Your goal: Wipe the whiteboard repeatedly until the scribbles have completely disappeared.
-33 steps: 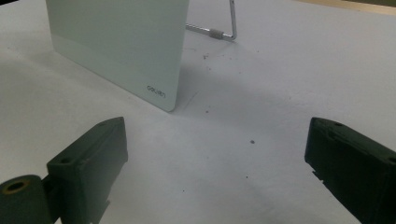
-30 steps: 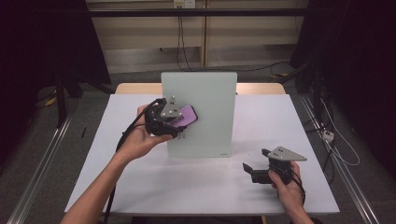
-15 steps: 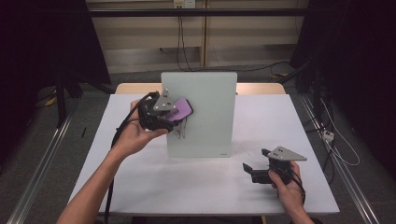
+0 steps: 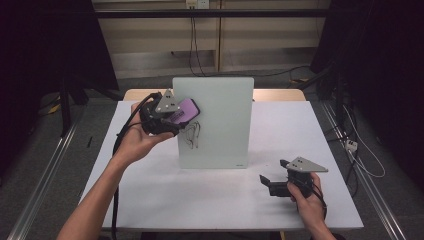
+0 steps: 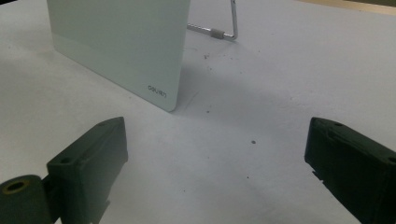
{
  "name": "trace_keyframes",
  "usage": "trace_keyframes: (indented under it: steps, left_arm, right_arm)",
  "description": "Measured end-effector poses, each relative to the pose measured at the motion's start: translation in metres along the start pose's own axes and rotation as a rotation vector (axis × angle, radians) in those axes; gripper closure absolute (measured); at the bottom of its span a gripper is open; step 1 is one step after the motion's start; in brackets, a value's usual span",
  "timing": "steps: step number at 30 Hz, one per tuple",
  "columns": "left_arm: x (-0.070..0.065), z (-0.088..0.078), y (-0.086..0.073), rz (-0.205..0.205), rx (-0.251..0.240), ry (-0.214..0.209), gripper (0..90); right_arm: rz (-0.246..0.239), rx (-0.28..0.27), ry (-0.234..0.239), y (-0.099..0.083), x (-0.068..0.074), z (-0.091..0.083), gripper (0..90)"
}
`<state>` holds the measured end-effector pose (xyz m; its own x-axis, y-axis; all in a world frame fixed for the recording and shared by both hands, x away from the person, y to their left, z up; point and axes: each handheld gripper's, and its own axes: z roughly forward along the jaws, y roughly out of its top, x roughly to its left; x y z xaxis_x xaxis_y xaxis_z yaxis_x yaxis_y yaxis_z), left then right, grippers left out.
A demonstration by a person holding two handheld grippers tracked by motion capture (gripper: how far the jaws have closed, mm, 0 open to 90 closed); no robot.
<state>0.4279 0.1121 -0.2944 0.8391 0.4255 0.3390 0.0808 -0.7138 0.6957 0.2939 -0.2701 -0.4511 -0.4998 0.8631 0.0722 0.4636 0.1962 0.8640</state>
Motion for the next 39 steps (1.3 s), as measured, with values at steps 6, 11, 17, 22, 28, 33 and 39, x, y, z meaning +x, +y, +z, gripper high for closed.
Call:
trace_keyframes:
  steps: [6,11,17,22,28,33,39]
  left_arm:
    - [-0.005,0.005,0.003,0.009,0.011,-0.005,41.2]
    - [-0.013,0.011,0.005,0.021,0.021,-0.019,41.2]
    - [-0.026,0.022,0.005,0.048,0.049,-0.038,41.2]
    - [-0.038,0.032,0.001,0.071,0.078,-0.067,41.1]
    - [-0.05,0.041,-0.009,0.081,0.101,-0.11,41.1]
    - [-0.054,0.044,-0.013,0.084,0.116,-0.122,41.2]
    - [-0.046,0.038,-0.012,0.055,0.11,-0.111,41.2]
  right_arm:
    - [0.005,0.003,-0.002,0.0,0.0,0.001,6.2]
    - [0.004,0.004,0.002,0.0,0.001,0.001,6.2]
    - [0.002,0.001,-0.001,0.0,0.0,0.0,6.2]
    - [-0.002,0.001,0.001,0.0,0.0,0.0,6.3]
    - [-0.002,0.0,0.0,0.0,0.0,0.0,6.3]
    - [0.003,0.001,0.0,0.0,0.0,0.0,6.3]
    - [0.0,0.0,0.001,0.0,0.0,0.0,6.3]
